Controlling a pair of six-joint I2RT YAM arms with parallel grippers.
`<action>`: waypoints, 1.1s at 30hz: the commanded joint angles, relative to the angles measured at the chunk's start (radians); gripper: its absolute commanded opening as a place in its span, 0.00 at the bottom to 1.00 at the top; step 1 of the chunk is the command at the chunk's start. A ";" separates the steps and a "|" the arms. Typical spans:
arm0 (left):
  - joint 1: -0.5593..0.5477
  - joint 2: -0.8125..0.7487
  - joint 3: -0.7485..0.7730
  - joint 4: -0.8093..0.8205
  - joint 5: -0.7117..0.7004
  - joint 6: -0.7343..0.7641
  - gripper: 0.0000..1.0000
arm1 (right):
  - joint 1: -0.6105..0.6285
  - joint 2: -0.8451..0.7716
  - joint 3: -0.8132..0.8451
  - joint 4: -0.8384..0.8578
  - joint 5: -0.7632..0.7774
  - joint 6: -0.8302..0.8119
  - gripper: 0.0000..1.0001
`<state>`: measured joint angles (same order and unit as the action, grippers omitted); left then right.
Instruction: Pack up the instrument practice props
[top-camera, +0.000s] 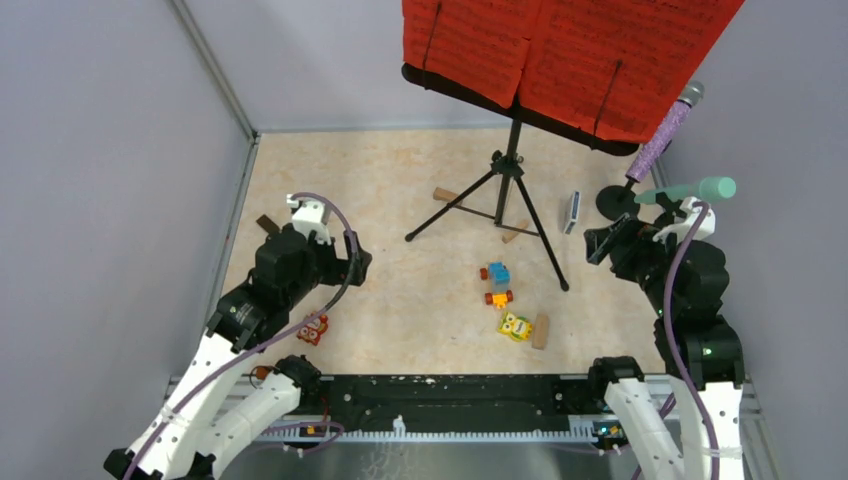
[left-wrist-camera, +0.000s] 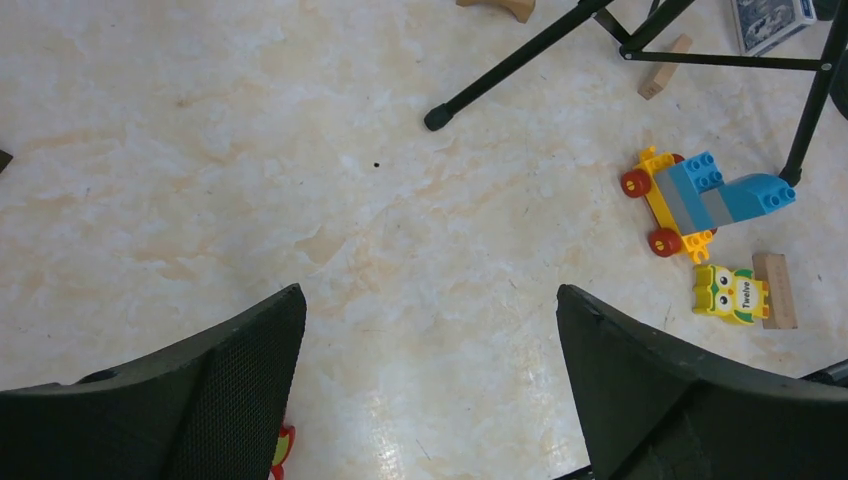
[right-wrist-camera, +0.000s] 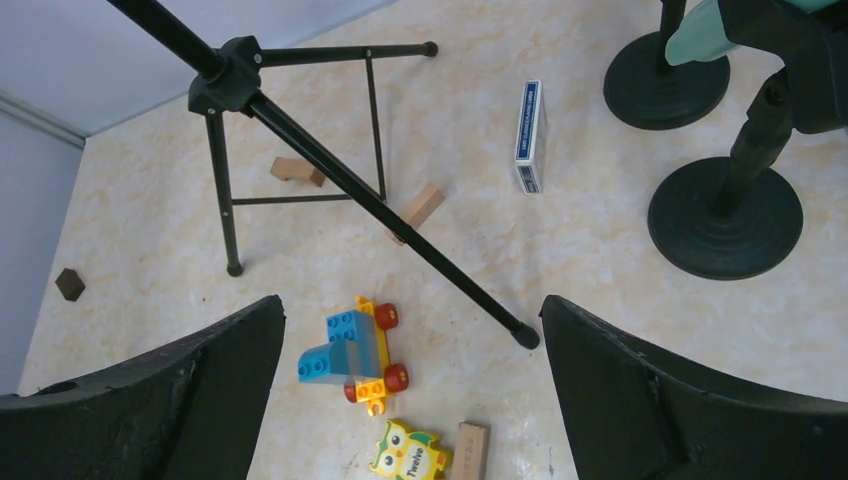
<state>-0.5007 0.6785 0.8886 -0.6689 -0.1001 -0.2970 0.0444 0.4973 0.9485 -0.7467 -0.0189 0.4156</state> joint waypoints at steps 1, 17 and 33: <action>-0.002 -0.016 -0.025 0.077 0.010 0.039 0.99 | -0.005 -0.017 0.004 0.042 -0.004 -0.005 0.99; -0.004 0.010 -0.085 0.114 -0.006 0.031 0.99 | 0.007 0.044 -0.153 0.442 -0.223 -0.015 0.98; -0.002 -0.053 -0.007 -0.004 -0.117 -0.036 0.99 | 0.630 0.456 -0.286 1.229 0.308 -0.349 0.95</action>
<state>-0.5007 0.6491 0.8440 -0.6605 -0.2195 -0.3119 0.6670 0.8558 0.6395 0.1612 0.1982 0.1783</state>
